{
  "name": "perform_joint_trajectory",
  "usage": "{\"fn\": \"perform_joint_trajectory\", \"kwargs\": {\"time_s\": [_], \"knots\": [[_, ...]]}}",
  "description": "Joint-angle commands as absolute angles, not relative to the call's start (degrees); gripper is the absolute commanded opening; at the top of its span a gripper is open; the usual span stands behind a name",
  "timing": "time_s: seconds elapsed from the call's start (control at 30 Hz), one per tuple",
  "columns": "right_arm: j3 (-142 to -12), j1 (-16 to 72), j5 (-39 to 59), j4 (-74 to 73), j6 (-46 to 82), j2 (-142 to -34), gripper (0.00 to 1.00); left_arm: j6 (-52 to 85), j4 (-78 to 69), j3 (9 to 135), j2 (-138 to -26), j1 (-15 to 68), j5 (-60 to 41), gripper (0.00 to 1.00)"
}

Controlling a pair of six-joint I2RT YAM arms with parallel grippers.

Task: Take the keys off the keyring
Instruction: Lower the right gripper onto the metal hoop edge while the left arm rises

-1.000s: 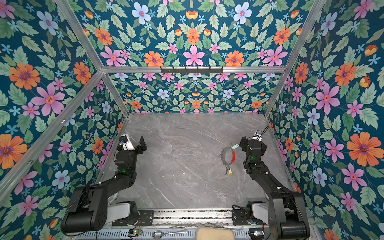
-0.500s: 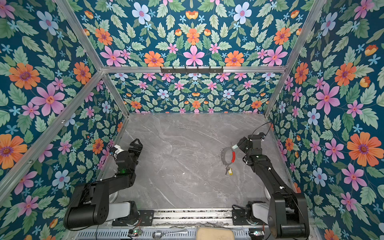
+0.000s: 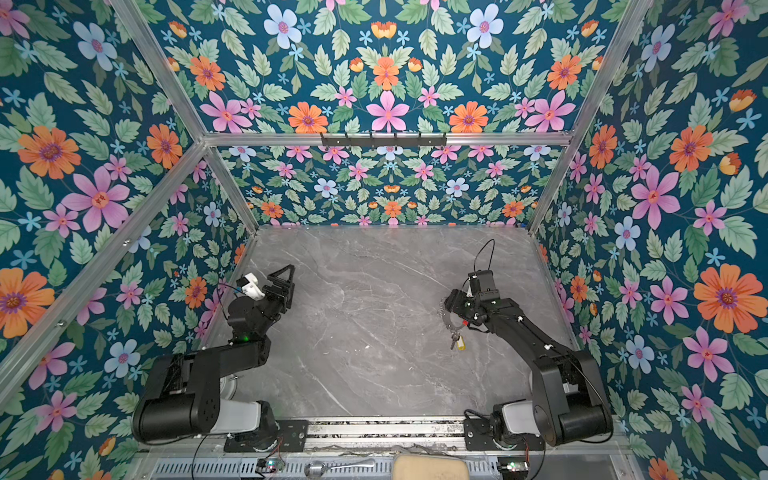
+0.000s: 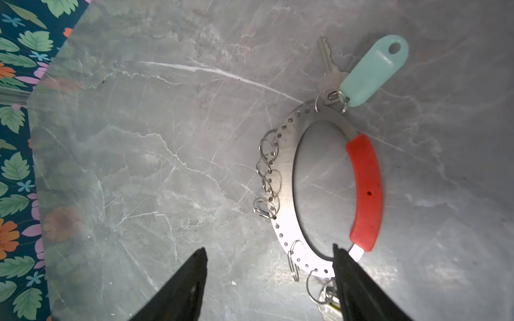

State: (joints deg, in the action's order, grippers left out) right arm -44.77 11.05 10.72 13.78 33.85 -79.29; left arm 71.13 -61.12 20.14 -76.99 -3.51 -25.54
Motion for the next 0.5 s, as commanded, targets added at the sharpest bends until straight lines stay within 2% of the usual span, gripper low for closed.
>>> {"fn": "perform_joint_trajectory", "kwargs": {"time_s": [0.0,0.1,0.13,0.17,0.23,0.33,0.47], "knots": [[-46.25,12.10,8.33,15.16,34.00,-81.67,0.72,59.10,-39.79,23.72,-68.89,-1.69,-25.77,1.00],[-47.86,12.52,6.90,13.41,38.42,-84.84,0.65,44.84,-16.87,29.97,-60.09,4.16,-8.94,1.00],[-48.66,12.73,5.36,13.35,40.31,-86.11,0.63,41.28,-10.84,32.21,-58.29,7.35,-0.48,1.00],[-49.57,12.66,3.68,13.69,42.46,-87.36,0.63,38.84,-6.45,33.97,-57.42,10.39,7.91,1.00],[-51.12,12.73,0.81,13.97,46.36,-89.58,0.62,36.11,-2.71,35.87,-56.94,14.03,16.05,1.00],[-54.41,12.74,-2.98,15.74,50.77,-92.78,0.60,38.04,-2.32,35.97,-56.38,15.52,19.83,1.00],[-59.35,12.73,-7.00,19.57,53.83,-98.13,0.60,40.57,-5.60,33.15,-51.36,15.67,19.42,1.00]]}}
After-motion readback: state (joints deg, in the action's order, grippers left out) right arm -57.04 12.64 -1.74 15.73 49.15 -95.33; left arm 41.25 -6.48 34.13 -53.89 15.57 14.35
